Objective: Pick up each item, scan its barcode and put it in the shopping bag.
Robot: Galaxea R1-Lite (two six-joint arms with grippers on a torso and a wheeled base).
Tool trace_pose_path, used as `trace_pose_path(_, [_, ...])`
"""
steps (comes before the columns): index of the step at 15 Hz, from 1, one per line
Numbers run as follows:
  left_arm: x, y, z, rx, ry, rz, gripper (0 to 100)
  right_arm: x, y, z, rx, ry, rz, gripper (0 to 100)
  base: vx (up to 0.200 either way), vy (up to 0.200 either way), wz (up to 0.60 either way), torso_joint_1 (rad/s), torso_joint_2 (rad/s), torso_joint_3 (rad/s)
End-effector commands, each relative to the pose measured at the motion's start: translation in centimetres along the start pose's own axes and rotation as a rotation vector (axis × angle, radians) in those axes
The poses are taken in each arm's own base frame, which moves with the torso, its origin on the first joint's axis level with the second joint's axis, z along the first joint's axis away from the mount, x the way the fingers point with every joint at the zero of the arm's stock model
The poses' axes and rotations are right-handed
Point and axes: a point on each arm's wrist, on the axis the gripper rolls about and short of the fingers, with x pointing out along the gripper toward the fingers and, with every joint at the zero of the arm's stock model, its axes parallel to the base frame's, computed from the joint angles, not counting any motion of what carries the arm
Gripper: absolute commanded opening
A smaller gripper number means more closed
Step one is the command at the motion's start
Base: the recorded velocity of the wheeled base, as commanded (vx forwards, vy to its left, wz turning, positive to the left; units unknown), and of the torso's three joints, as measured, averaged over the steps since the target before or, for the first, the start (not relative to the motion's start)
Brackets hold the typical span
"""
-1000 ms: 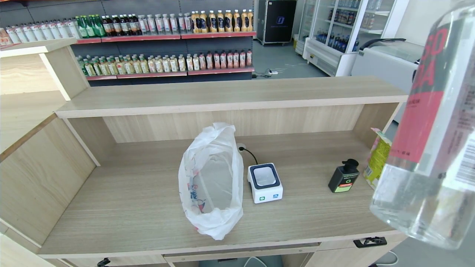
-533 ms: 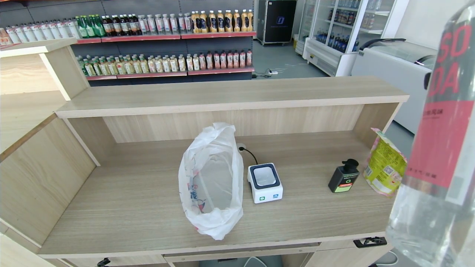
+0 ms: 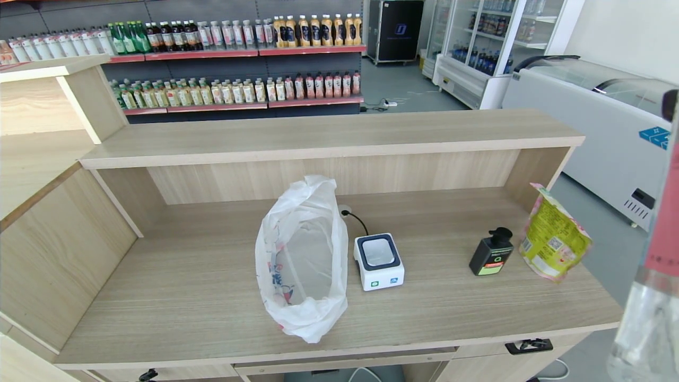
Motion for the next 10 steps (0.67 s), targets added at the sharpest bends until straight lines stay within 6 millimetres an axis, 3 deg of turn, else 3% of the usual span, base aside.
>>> trace_pose_path(1, [0.01, 0.00, 0.00, 0.000, 0.001, 0.000, 100, -0.02, 0.44, -0.03, -0.008, 0.002, 0.003, 0, 0.000, 0.000, 0.00, 0.000, 0.00, 0.000])
trace_pose_path(10, [0.01, 0.00, 0.00, 0.000, 0.001, 0.000, 100, -0.17, -0.27, -0.58, 0.005, 0.015, 0.000, 0, 0.000, 0.000, 0.00, 0.000, 0.00, 0.000])
